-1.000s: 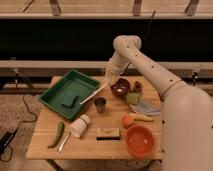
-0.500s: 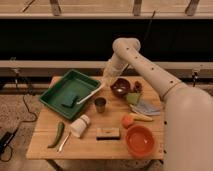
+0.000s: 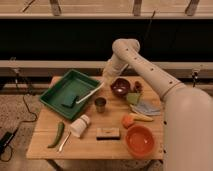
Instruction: Place brush in tray
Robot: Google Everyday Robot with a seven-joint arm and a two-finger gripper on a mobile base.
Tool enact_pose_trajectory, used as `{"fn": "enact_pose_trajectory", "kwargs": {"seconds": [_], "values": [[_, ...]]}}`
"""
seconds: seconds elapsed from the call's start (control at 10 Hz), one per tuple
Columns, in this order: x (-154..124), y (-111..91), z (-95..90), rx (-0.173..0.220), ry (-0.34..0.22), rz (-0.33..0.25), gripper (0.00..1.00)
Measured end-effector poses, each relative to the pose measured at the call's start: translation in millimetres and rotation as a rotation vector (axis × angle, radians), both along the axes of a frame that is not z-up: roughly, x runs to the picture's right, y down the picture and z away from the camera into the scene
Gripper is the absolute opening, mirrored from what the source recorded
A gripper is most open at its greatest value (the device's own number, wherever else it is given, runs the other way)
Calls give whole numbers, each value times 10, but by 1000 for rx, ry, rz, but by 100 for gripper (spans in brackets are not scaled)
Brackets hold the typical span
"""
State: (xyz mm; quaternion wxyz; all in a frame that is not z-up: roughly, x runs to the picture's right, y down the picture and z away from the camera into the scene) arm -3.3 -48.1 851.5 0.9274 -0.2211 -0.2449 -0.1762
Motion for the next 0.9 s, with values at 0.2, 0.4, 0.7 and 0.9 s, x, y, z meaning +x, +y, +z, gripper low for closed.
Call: {"fn": "enact_pose_trajectory", "kwargs": {"seconds": [0.2,0.4,0.7,0.9], "values": [[-277,-61,102,23,-15,10,0],[-478,-123,219,46,-26,20,0],[-630,-132,381,58,-34,28,0],[-701,-107,462,52,-36,34,3]]}}
